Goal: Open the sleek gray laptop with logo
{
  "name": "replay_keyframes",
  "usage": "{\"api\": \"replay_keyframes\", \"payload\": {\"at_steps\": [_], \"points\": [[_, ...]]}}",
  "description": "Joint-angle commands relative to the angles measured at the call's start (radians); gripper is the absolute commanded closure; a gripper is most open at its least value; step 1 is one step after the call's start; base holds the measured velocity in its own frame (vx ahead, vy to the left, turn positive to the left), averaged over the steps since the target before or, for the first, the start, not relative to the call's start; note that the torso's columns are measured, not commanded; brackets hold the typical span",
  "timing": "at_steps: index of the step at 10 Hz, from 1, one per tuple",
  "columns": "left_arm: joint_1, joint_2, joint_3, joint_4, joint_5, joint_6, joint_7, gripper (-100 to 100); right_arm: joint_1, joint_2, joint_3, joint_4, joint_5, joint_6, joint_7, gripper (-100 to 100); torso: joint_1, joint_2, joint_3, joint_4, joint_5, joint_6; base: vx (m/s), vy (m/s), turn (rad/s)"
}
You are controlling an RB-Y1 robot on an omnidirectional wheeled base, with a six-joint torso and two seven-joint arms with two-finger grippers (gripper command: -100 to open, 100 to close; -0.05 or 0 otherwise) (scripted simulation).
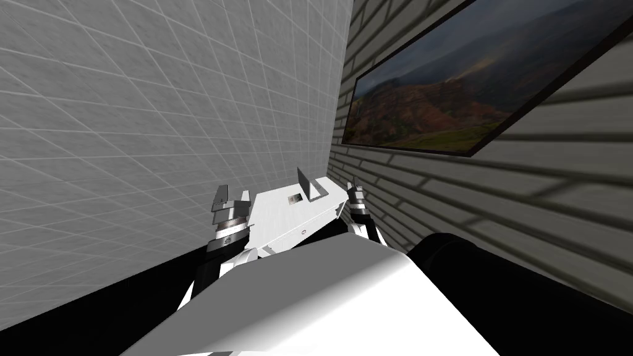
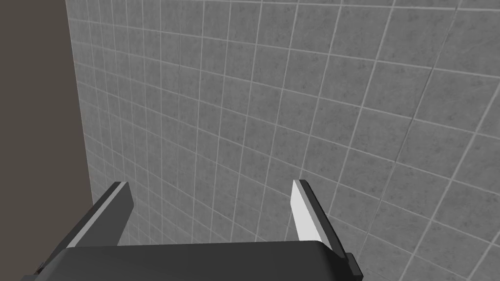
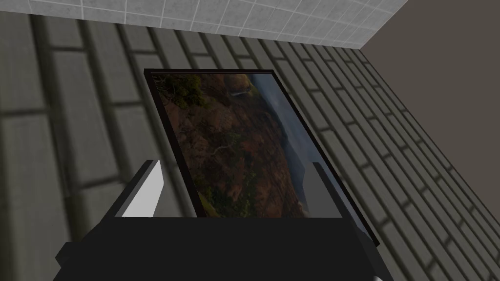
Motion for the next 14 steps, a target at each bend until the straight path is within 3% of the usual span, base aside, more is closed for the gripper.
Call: {"api": "replay_keyframes", "payload": {"at_steps": [1,9,10,11,14], "points": [[0.000,0.000,0.000,0.000,0.000,0.000,0.000,0,0.000,0.000,0.000,0.000,0.000,0.000,0.000,0,0.000,0.040,-0.082,0.041,0.000,0.000,0.000,0.000,0.000],[0.000,0.000,0.000,0.000,0.000,0.000,0.000,0,0.000,0.000,0.000,0.000,0.000,0.000,0.000,0,0.000,0.618,-1.234,0.617,0.000,0.000,0.000,0.000,0.000],[0.000,0.000,0.000,0.000,0.000,0.000,0.000,0,0.000,-0.037,-0.009,0.015,0.015,0.006,0.010,-100,0.000,0.691,-1.382,0.691,0.000,0.000,-0.002,0.019,0.089],[0.000,0.000,0.000,0.000,0.000,0.000,0.000,0,0.001,-0.055,-0.015,0.025,0.025,0.010,0.017,-100,0.001,0.725,-1.451,0.724,0.000,0.000,-0.011,0.033,0.127],[0.000,0.000,0.000,0.000,0.000,0.000,0.000,0,0.003,-0.118,-0.041,0.063,0.065,0.027,0.044,-100,0.001,0.738,-1.476,0.738,0.000,0.000,-0.015,0.047,0.107]]}}
